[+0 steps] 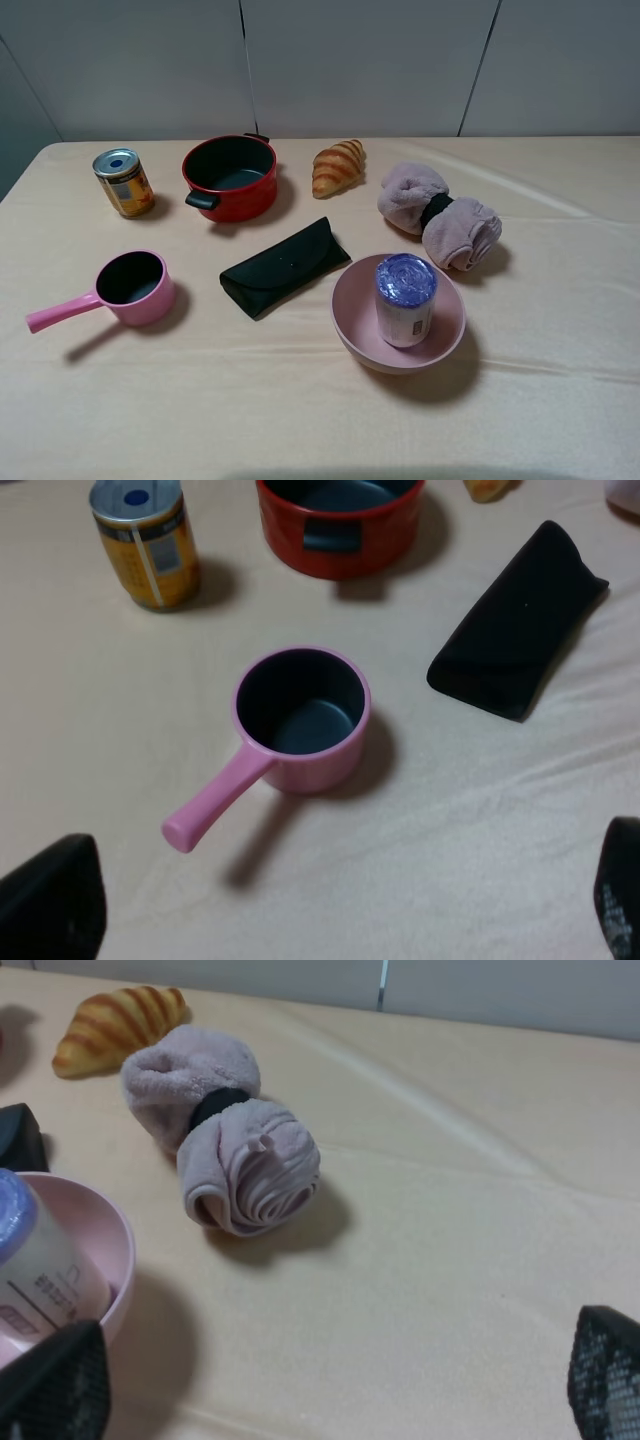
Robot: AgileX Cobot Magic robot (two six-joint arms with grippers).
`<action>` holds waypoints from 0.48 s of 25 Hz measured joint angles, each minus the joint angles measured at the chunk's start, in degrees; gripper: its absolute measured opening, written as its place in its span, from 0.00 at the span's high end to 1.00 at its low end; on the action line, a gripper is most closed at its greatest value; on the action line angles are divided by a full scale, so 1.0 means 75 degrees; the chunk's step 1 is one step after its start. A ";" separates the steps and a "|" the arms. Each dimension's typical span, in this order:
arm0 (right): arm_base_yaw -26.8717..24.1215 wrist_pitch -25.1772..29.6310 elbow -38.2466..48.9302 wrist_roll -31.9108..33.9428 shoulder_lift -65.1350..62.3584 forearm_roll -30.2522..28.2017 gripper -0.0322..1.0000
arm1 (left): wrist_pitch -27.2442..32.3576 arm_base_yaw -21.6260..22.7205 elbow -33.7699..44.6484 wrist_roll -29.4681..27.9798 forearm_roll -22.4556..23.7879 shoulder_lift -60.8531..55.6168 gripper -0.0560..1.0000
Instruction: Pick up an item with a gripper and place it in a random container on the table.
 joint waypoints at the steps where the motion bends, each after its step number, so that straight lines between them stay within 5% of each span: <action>1: 0.0000 0.0000 0.0000 0.0000 0.0000 0.0000 0.30 | 0.0017 0.0039 0.0000 0.0088 -0.0038 0.0000 0.01; 12: 0.0000 0.0000 0.0000 0.0000 0.0000 0.0001 0.30 | 0.0108 0.0146 0.0000 0.0387 -0.0104 0.0000 0.01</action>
